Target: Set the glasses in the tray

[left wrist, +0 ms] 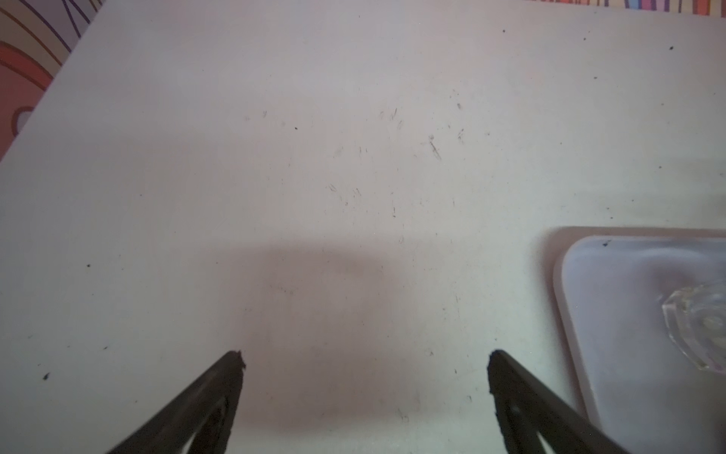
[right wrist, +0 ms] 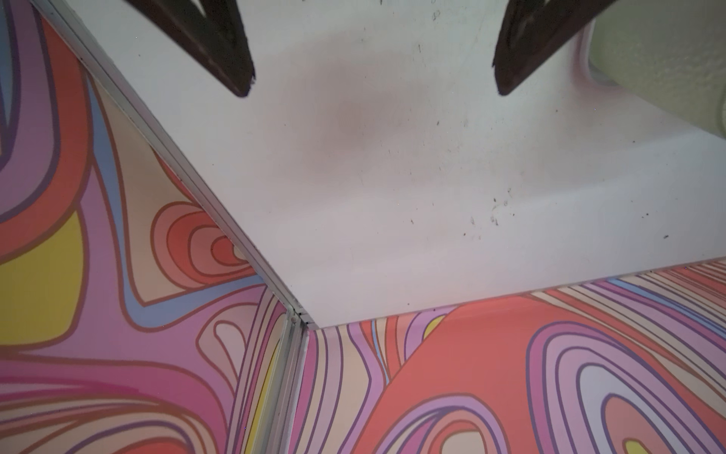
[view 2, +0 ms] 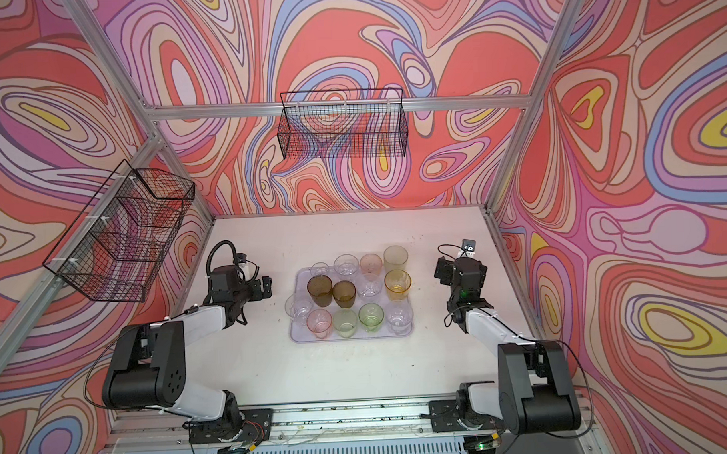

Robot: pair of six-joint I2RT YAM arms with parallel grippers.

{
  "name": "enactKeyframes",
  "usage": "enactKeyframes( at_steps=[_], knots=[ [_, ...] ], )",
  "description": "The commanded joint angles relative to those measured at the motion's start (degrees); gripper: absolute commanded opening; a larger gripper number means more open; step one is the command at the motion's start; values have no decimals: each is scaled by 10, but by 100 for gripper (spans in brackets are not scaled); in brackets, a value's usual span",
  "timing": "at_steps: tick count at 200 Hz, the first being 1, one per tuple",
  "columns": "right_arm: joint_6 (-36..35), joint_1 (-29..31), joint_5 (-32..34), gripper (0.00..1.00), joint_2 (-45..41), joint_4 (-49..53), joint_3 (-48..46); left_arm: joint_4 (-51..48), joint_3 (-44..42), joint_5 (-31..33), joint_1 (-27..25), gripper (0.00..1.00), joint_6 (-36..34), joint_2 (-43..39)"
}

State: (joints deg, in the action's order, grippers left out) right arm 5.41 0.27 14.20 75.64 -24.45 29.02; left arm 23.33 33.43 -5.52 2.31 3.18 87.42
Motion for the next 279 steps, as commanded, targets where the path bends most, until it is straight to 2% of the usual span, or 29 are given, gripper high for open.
enactKeyframes(
  at_steps=[1,30,42,56,66,81,95,106,143,279],
  knots=[
    [-14,-3,-5,98,33,-140,-34,173,-73,14,1,100,-7,-13],
    [-28,-3,-30,98,81,-245,-70,217,-106,1,0,100,-13,-13],
    [-30,-3,-43,98,105,-291,-83,331,-141,14,1,100,-6,17],
    [-30,-3,-64,98,138,-352,-93,254,-122,38,1,100,6,-6],
    [-36,-3,-85,98,163,-382,-92,302,-129,45,-1,100,4,12],
    [-46,-1,-110,98,188,-358,-69,257,-119,48,-3,100,4,1],
    [-50,3,-102,98,211,-312,-33,292,-125,62,-13,100,-4,11],
    [-43,4,-103,98,224,-279,-11,264,-119,79,-23,100,-11,4],
    [-38,4,-73,99,230,-310,-24,270,-118,88,-30,100,-20,7],
    [-36,4,-76,98,231,-301,-20,274,-120,90,-31,100,-20,8]
  ],
)
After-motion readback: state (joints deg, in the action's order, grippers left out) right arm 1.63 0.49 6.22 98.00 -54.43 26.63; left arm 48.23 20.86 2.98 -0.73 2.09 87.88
